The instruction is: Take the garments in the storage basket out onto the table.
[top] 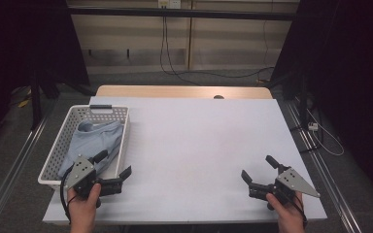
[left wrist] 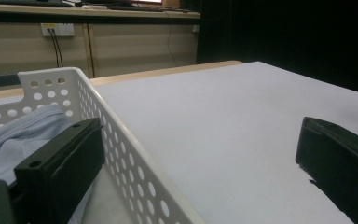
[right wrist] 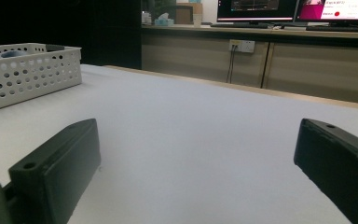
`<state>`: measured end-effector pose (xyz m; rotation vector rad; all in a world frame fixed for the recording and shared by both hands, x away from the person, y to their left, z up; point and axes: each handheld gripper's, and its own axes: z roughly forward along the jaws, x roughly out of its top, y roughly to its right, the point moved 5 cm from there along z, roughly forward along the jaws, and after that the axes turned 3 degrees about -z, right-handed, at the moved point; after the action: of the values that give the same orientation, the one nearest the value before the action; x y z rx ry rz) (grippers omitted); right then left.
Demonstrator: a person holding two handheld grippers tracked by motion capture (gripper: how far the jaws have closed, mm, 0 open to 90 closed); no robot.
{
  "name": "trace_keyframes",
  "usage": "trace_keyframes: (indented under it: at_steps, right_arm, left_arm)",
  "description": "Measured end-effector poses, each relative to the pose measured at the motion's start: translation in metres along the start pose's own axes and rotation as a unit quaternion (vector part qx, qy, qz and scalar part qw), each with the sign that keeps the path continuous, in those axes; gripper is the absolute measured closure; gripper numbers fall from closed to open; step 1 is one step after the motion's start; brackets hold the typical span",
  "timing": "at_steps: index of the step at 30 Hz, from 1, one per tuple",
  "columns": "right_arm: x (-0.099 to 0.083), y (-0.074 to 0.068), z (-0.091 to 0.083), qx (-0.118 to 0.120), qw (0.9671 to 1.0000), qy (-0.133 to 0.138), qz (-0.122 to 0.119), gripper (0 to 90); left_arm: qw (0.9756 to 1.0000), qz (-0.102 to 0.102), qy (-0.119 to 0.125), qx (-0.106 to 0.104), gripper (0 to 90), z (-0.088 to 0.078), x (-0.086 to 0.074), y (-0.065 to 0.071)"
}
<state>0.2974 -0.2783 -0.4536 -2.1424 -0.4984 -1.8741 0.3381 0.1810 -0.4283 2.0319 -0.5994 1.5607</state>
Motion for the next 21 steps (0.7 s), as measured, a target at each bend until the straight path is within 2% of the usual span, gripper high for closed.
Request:
trace_keyframes:
  at_steps: [4, 11, 21]
  right_arm:
    - [0.0, 0.0, 0.001, -0.001, 1.0, -0.002, -0.003, 0.1]
    - [0.001, 0.0, -0.002, -0.001, 1.0, 0.001, -0.003, 0.1]
    - [0.002, 0.001, -0.008, 0.001, 1.0, 0.005, -0.002, 0.1]
  left_arm:
    - [1.0, -0.005, -0.005, -0.001, 1.4, 0.0, -0.001, -0.001]
    - [1.0, -0.003, -0.005, 0.0, 1.5, -0.001, 0.003, 0.0]
    - [0.9998, 0.006, -0.015, -0.012, 1.8, 0.0, 0.02, 0.0]
